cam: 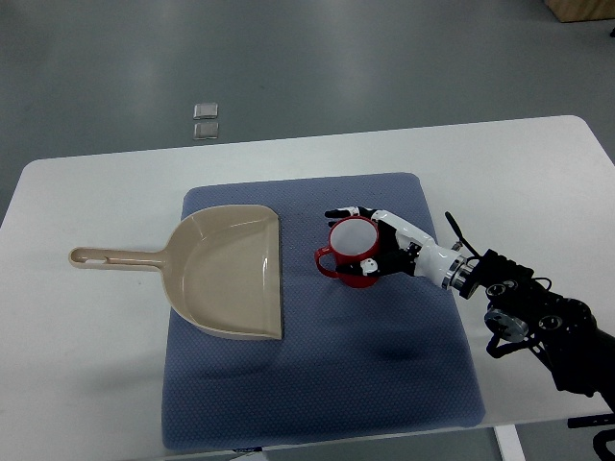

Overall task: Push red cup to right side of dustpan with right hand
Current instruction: 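Push the red mug with the right hand toward the dustpan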

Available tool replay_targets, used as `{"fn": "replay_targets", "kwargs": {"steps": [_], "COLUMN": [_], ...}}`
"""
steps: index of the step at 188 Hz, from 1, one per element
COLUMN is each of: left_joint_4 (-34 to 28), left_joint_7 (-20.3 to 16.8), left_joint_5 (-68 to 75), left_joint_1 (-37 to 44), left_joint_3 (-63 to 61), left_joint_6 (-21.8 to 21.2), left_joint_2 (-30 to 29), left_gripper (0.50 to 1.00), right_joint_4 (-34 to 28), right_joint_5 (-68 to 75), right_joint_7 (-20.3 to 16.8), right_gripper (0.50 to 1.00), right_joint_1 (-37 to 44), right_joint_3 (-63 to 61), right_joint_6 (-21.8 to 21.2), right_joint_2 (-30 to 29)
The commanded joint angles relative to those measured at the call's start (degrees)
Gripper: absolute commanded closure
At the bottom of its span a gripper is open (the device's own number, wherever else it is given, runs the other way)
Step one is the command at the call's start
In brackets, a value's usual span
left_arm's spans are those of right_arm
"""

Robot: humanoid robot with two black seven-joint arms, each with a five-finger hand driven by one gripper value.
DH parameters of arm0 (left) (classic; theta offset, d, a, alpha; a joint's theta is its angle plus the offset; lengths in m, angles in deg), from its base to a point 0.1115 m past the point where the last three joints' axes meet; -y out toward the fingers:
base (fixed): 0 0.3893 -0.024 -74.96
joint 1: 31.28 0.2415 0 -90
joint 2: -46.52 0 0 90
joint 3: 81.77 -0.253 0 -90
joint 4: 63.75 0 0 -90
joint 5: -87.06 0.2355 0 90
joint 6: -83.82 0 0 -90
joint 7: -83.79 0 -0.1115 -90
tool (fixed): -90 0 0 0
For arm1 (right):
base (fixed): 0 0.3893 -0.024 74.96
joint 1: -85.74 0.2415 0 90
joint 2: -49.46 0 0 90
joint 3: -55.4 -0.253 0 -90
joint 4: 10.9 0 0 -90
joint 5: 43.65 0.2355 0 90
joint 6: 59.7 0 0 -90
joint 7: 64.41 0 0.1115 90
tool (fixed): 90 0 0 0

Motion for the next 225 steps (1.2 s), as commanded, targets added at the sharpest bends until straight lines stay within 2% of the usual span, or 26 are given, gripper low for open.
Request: {"fn": "replay_targets", "kwargs": {"steps": [1, 98, 188, 225], "left_joint_4": [0.0, 0.0, 0.1, 0.1], "left_joint_7": [0.0, 0.0, 0.0, 0.0], "left_joint_5": [0.0, 0.0, 0.1, 0.1], "left_joint_1": [0.0, 0.0, 0.0, 0.0], "left_joint_3": [0.0, 0.0, -0.1, -0.1], "left_joint_6": [0.0, 0.0, 0.0, 0.0], "left_joint_2": [0.0, 0.0, 0.0, 0.0], "left_gripper": [0.5, 0.5, 0.5, 0.5], "right_joint_4": [0.0, -0.2, -0.2, -2.3], "right_joint_5": [0.0, 0.0, 0.8, 1.0], "right_joint_7": [0.0, 0.0, 0.0, 0.0], "right_gripper": [0.572, 0.572, 0.572, 0.572], "right_joint_1": [-0.1, 0.3, -0.1, -0.1], "right_joint_3": [0.1, 0.2, 0.7, 0.6], "right_joint_6": [1.0, 3.1, 3.4, 4.7], "right_joint_2": [-1.2, -6.0, -6.4, -6.5]}}
